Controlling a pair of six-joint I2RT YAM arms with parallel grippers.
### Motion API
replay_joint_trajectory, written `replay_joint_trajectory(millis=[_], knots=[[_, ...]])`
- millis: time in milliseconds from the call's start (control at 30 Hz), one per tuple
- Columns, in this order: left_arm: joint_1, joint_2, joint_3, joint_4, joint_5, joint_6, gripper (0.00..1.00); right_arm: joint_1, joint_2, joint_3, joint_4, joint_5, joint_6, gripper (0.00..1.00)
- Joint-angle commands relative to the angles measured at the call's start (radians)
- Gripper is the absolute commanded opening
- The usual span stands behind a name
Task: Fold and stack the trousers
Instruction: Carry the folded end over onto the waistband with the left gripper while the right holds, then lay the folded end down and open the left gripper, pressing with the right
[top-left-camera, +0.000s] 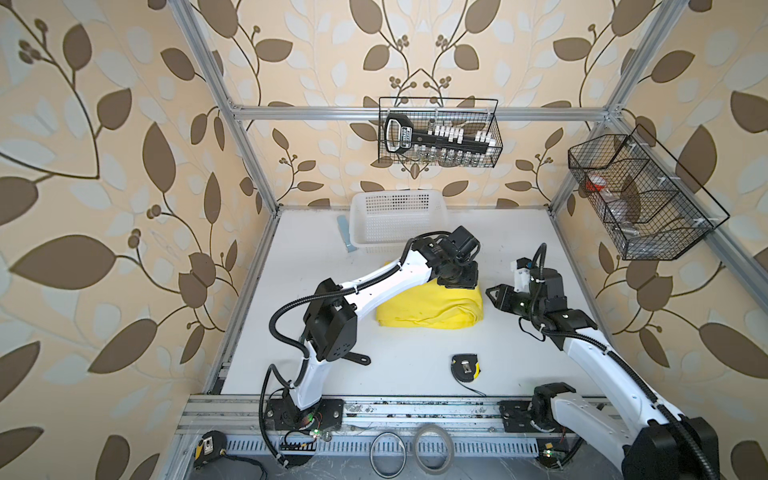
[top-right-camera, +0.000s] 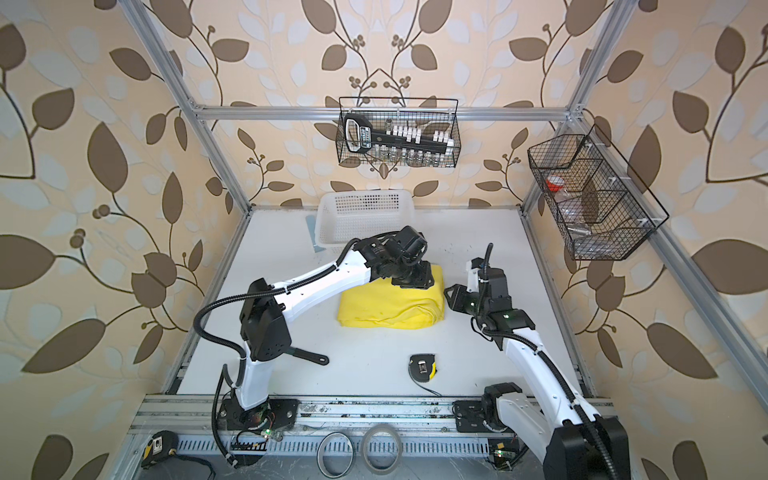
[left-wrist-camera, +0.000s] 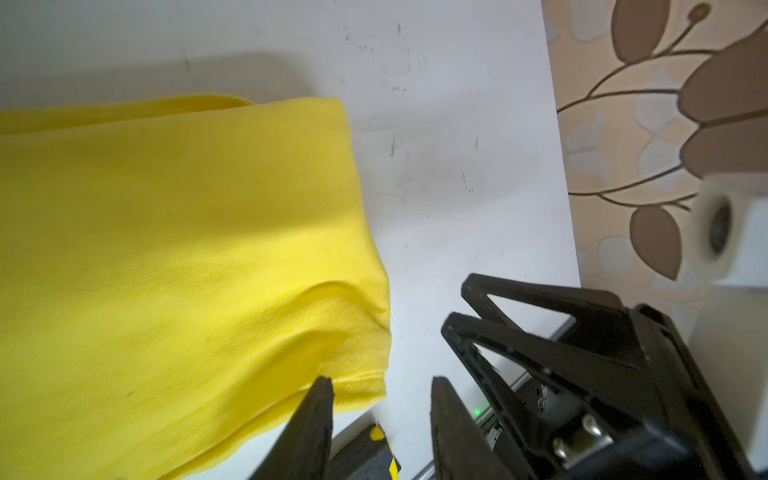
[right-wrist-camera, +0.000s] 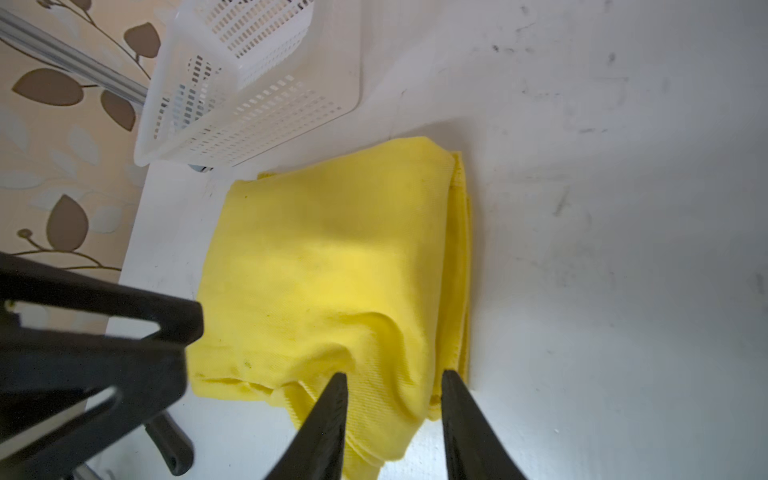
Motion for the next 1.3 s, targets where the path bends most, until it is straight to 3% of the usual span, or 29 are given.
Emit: replay_joint_trajectory(millis=[0,133,267,567,967,1267], knots=[[0.021,-0.092,-0.106,0.021,-0.003,0.014,0.39,0.066,0.082,0.060,0.098,-0.001,0.021,0.37],[0.018,-0.099,-0.232,0.174,0.090,-0.048,0.33,0.069,0.240,0.098,0.175,-0.016,0.012,0.35],[0.003,-0.049,-0.266,0.271,0.144,-0.065,0.28,0.055,0.388,0.140,0.230,-0.034,-0.008,0.33],[-0.019,0.061,-0.297,0.424,0.265,-0.089,0.22,-0.006,0.573,0.195,0.293,-0.051,-0.012,0.32],[-0.042,0.154,-0.275,0.370,0.243,-0.028,0.19,-0.010,0.658,0.283,0.300,-0.046,0.000,0.33],[-0.047,0.137,-0.279,0.371,0.274,-0.012,0.27,-0.014,0.803,0.325,0.244,0.029,-0.017,0.32]])
